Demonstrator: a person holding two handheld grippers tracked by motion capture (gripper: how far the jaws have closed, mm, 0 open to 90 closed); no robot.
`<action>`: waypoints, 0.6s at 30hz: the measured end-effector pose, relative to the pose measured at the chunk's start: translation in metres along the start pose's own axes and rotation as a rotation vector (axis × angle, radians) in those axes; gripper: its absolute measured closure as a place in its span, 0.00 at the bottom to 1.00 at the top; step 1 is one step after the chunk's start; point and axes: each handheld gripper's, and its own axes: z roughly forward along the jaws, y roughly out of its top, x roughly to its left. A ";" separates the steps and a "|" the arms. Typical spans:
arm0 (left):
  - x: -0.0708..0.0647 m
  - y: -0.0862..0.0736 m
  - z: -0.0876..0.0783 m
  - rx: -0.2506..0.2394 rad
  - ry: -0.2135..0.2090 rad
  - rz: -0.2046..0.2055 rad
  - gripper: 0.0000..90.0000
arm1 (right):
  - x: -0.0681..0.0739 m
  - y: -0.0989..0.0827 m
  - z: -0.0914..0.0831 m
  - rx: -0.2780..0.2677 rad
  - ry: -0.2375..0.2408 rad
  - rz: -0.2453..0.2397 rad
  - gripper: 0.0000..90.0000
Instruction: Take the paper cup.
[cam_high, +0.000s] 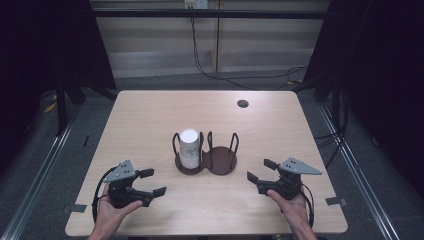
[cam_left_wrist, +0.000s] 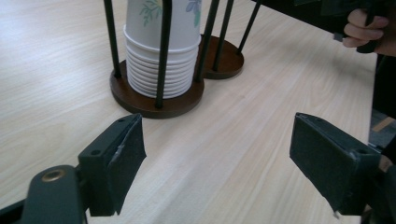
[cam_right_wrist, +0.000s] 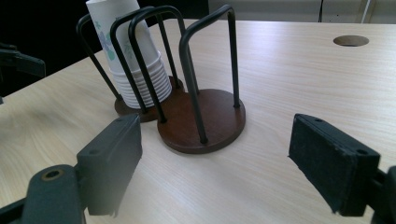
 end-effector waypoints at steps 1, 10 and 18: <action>0.000 0.000 0.000 0.000 0.000 0.000 0.21 | 0.000 0.000 0.000 0.000 0.000 0.000 0.19; -0.007 0.003 0.002 0.030 -0.002 0.020 0.19 | -0.001 0.001 -0.002 0.007 0.011 -0.009 0.22; -0.015 0.025 -0.001 0.027 0.025 0.058 0.18 | 0.001 0.000 -0.004 0.017 0.057 0.037 0.24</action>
